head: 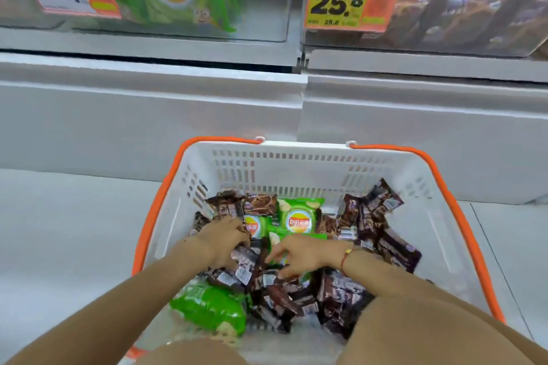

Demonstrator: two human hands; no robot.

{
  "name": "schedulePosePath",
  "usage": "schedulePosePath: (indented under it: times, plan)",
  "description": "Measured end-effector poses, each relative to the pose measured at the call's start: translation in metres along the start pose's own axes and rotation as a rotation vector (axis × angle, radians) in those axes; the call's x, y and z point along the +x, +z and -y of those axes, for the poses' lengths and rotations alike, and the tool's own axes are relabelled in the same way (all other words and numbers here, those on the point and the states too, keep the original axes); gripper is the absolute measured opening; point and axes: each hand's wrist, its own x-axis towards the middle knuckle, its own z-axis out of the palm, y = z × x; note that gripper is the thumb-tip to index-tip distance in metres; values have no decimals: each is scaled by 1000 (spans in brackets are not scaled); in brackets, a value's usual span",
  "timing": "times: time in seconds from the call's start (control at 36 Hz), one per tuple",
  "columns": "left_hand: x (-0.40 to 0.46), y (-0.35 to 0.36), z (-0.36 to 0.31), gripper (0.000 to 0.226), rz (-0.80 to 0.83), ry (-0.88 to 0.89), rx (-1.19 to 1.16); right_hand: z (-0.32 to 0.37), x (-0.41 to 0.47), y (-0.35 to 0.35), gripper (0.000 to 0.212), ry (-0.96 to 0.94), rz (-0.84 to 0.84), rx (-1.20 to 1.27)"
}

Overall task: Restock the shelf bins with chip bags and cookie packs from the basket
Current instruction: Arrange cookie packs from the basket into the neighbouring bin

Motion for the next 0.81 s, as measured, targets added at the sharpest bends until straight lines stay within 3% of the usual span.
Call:
schedulePosePath:
  times: [0.14,0.31,0.47,0.56,0.75,0.81]
  plan:
    - [3,5,-4,58,-52,-22,-53,-6,10,8,51,-31,33,-115]
    - [5,-6,-7,55,-17,-21,-89,-3,8,4,33,-47,-71,-135]
    - [-13,-48,-10,56,69,26,-673,4,-21,-43,23,33,-122,16]
    - [-26,-72,-15,62,92,35,-831,9,-47,-73,36,76,-207,91]
    - [-58,-134,-28,37,-259,56,-949,42,-116,-132,30,46,-436,270]
    - [-69,-150,-31,27,-296,86,-974,53,-133,-143,31,30,-508,340]
